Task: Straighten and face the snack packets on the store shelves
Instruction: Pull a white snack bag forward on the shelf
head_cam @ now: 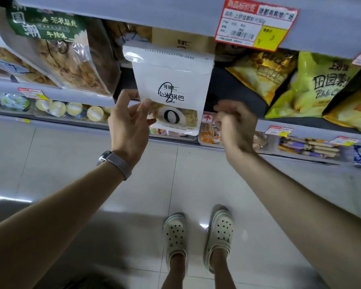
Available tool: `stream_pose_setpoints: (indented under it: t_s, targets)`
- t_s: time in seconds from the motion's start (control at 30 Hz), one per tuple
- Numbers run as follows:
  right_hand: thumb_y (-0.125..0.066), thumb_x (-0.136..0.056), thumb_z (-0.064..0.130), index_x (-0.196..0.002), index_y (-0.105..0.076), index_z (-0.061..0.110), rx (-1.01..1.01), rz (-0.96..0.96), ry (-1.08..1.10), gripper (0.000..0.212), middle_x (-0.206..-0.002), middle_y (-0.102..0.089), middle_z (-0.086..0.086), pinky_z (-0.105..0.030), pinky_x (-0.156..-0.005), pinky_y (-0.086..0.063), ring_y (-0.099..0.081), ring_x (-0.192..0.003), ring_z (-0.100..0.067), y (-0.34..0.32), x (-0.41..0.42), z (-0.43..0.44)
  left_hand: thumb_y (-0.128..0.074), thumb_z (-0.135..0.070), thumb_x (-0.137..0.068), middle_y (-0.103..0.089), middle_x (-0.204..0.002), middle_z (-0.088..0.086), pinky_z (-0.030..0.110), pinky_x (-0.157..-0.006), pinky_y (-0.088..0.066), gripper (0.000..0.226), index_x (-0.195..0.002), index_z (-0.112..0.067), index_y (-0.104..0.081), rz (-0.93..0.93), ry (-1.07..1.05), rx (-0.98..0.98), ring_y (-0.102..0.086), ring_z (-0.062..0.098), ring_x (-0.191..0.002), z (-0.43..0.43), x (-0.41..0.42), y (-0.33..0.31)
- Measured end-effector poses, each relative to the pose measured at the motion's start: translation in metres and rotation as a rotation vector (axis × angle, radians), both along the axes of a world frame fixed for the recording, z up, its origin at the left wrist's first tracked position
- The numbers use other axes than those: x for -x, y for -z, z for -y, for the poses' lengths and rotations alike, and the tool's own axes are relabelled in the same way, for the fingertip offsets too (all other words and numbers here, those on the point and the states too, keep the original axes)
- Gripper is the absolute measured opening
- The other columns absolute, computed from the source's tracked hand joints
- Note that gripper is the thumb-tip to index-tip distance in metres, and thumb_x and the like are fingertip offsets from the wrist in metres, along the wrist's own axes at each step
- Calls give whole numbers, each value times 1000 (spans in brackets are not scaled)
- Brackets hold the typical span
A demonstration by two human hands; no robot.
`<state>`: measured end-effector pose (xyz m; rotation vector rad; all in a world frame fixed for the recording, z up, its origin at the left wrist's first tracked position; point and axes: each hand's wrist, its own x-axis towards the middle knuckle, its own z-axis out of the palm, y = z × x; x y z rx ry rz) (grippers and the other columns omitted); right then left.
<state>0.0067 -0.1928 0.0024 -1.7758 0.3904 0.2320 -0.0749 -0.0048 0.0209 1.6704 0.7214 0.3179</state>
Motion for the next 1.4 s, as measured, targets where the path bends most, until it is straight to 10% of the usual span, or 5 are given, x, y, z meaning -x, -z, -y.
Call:
stream_pose_setpoints:
  t_s: [0.13, 0.4, 0.63, 0.9, 1.4]
  targets:
    - [-68, -83, 3, -102, -72, 19, -20, 57, -121, 25, -96, -77, 7, -19, -63, -52, -71, -84, -4, -10, 23, 32, -63, -15, -105, -78, -83, -5, 32, -73, -66, 5, -108, -13, -59, -8, 19, -9, -78, 9, -79, 39, -21, -7]
    - [-78, -90, 26, -100, -70, 15, 76, 151, 23, 16, -93, -75, 4, -33, -71, -60, -75, -91, -18, -2, -5, 77, -67, -25, -99, -78, -75, -7, 54, -70, -65, 8, -100, -26, -60, -14, 66, -86, -78, 22, -76, 100, -73, -14]
    - [-79, -86, 22, -86, -67, 19, 95, 225, 135, 12, -86, -74, -11, -24, -73, -56, -70, -76, -15, 7, -35, 93, -60, -17, -105, -75, -72, -8, 34, -64, -57, 8, -111, -20, -56, 4, 200, -75, -64, 9, -61, 118, -89, -8]
    - [-77, -90, 9, -89, -69, 8, 75, 241, 132, 8, -74, -66, 6, -9, -63, -46, -59, -60, 12, 16, -50, 86, -61, -19, -88, -67, -138, 7, 48, -98, -60, 63, -149, -27, -49, -165, 322, -39, -67, 21, -122, 106, -75, -4]
    - [-78, -88, 10, -85, -65, 12, 138, 275, -64, 13, -75, -66, 7, -12, -66, -48, -60, -64, 8, 22, -73, 88, -59, -9, -94, -64, -137, 1, 44, -100, -58, 54, -147, -14, -48, -306, 316, -171, -63, 19, -114, 100, -86, 5]
